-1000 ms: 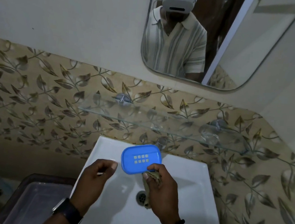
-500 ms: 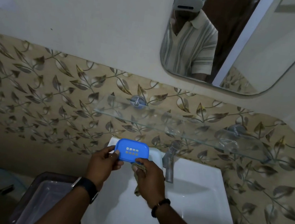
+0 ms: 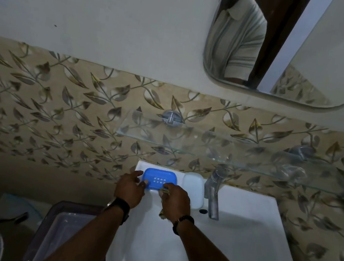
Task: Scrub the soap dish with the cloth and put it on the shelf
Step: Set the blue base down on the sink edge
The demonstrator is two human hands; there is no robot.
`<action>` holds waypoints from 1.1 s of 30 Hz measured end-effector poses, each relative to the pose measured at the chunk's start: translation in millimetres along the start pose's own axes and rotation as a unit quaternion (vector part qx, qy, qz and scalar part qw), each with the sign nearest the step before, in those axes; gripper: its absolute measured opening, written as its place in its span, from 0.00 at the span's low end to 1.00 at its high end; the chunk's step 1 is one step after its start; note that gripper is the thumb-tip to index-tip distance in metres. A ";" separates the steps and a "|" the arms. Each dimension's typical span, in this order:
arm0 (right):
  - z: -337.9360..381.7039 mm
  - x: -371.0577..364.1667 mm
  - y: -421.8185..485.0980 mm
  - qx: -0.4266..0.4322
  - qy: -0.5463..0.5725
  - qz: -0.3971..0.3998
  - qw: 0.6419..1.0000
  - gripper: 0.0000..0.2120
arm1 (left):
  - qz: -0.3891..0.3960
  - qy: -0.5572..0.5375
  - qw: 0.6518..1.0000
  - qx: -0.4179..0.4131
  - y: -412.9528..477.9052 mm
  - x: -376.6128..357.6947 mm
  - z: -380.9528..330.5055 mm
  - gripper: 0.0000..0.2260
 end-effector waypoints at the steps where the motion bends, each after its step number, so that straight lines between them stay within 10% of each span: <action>1: -0.1 -4.2 0.8 -0.001 -0.016 0.000 1.000 0.17 | 0.005 0.019 1.000 -0.003 0.1 0.5 1.7 0.19; 21: -1.0 13.0 -7.5 0.029 0.055 -0.047 0.997 0.21 | -0.102 0.066 0.980 -0.155 -59.6 15.9 -42.2 0.13; 33: -3.8 51.9 -21.5 -0.006 0.295 -0.073 0.953 0.07 | 0.103 -0.054 0.992 -0.046 -77.0 -26.7 -34.1 0.14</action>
Point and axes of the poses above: each hand's wrist, its own y-axis towards the middle knuckle, its own x-axis out of the back of the hand, z = x × y, the point moved 9 cm from there along y, towards the middle knuckle, and after that the axes turned 3 degrees about -z, right-handed, at the moved point
